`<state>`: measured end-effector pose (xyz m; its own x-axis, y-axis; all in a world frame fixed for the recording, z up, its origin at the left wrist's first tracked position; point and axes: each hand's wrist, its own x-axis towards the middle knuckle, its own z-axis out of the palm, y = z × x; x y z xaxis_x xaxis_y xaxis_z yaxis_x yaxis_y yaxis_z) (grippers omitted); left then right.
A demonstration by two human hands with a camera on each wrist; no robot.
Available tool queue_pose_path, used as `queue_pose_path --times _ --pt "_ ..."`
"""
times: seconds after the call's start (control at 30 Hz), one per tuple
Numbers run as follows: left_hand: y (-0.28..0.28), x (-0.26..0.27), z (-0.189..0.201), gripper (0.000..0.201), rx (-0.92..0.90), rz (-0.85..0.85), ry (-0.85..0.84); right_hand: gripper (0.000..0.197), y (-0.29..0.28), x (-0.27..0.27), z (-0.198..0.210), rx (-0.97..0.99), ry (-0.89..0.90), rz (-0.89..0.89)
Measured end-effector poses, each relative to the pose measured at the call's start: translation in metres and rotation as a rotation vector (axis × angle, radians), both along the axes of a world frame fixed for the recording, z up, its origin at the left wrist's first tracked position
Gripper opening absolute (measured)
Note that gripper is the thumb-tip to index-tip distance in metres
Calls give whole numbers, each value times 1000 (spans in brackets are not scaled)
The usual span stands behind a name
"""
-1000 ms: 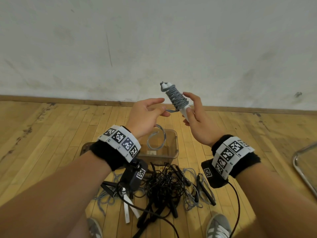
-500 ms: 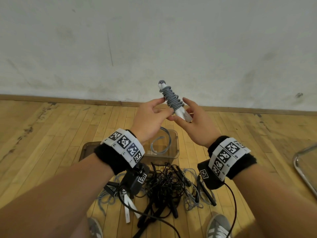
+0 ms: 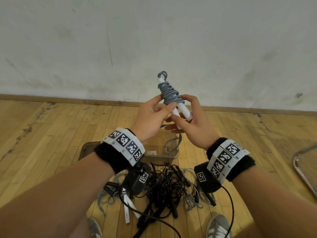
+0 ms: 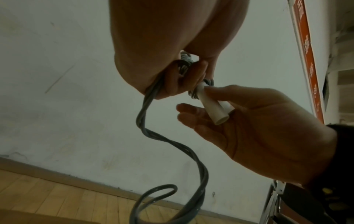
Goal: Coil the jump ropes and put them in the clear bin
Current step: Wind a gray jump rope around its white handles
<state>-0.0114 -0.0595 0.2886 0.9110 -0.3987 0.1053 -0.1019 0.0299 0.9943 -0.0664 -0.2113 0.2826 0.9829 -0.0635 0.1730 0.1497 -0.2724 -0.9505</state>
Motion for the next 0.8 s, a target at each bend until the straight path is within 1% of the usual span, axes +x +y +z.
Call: queue_pose_path --times 0.03,0.13,0.2,0.3,0.43,0.57,0.67,0.73,0.8 --pt "1 2 -2 31 13 12 11 54 0 0 0 -26 -15 -8" --pt "2 4 -6 60 84 80 14 63 -4 2 -2 -154 -79 -65" --pt "0 1 -6 69 107 71 15 65 -10 4 -5 -241 -101 -107" --pt "-2 -1 -8 67 156 42 17 67 -13 6 -10 -352 -103 -146" --pt "1 3 -8 54 295 88 -119 63 -14 8 -16 -478 -133 -199" --pt "4 3 -4 50 252 67 -103 58 -14 8 -12 -491 -107 -210" --pt "4 2 -2 49 191 79 -57 43 -6 6 -9 -388 -92 -169" --pt "5 3 -1 45 158 95 -34 41 -2 6 -9 -333 -90 -170" --pt "6 2 -1 43 138 96 -19 41 -2 6 -6 -324 -92 -160"
